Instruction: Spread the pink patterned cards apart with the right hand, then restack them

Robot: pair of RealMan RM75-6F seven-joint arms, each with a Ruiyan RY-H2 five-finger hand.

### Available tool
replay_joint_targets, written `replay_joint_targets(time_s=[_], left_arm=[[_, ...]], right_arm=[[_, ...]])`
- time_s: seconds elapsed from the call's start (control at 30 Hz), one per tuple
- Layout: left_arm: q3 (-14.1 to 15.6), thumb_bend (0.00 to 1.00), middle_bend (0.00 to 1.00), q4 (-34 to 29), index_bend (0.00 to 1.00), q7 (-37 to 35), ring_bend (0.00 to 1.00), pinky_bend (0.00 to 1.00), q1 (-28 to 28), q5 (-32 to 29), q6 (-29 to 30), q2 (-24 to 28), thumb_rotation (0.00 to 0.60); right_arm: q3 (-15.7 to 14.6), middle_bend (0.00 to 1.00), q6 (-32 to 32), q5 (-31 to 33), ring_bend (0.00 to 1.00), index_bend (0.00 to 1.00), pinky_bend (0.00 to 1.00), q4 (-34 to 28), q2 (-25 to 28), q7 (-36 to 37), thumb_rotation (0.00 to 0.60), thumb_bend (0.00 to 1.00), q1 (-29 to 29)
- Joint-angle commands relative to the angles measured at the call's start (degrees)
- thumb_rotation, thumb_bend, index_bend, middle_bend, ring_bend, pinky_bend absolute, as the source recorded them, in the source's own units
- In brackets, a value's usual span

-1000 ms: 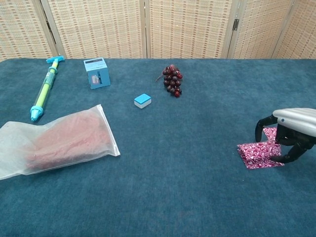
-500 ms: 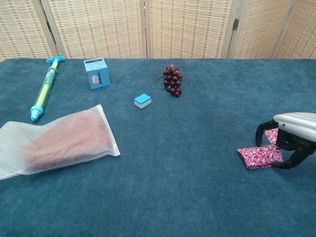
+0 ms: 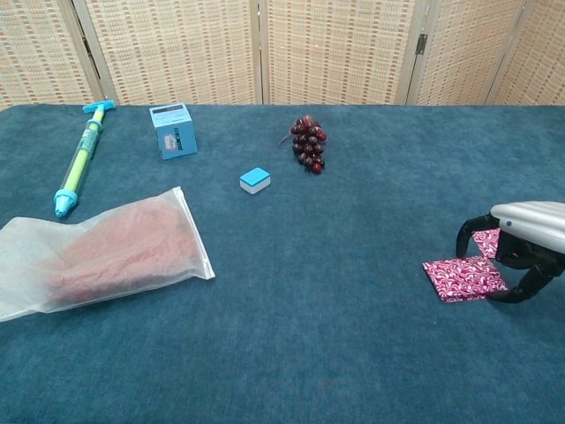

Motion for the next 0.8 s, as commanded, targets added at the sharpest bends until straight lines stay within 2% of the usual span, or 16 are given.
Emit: replay_joint_targets(time_s=[0.03,0.33,0.57,0.8], left_arm=[[0.0,0.23,0.03,-0.02,0.26,0.08,0.02,0.09,-0.12,0.1,-0.11,-0.04,0.6],[-0.07,0.23,0.03,-0.1,0.26,0.19,0.02,0.09,-0.26,0.05,-0.22,-0.06,0.6],[-0.13,0.23,0.03,-0.19,0.26,0.31,0.02,0.09,-0.42,0.15,-0.27,-0.08,0.6],[0.08,0.23,0.03,-0.09,0.26,0.4,0.02,0.09,-0.24,-0.05,-0.32,-0.44,0.6]], right_arm=[[0.03,1.0,0.1,-0.06,1.0,0.35,1.0,-0.12,0.05,0.01,0.6,0.23,-0.09],[0.2,1.0,0.82,-0.32,1.0,0.32,1.0,-0.72,0.53,0.17,0.6,0.23,-0.63],[2.16,1.0,3.27,0.59,1.0,0.32,1.0,-1.26,2.83,0.54,0.6,0.23,-1.36],[3.28,1.0,1.43,3.54,1.0,0.32,1.0,2.01,3.09,-0.46,0.6,0.25,-0.88]])
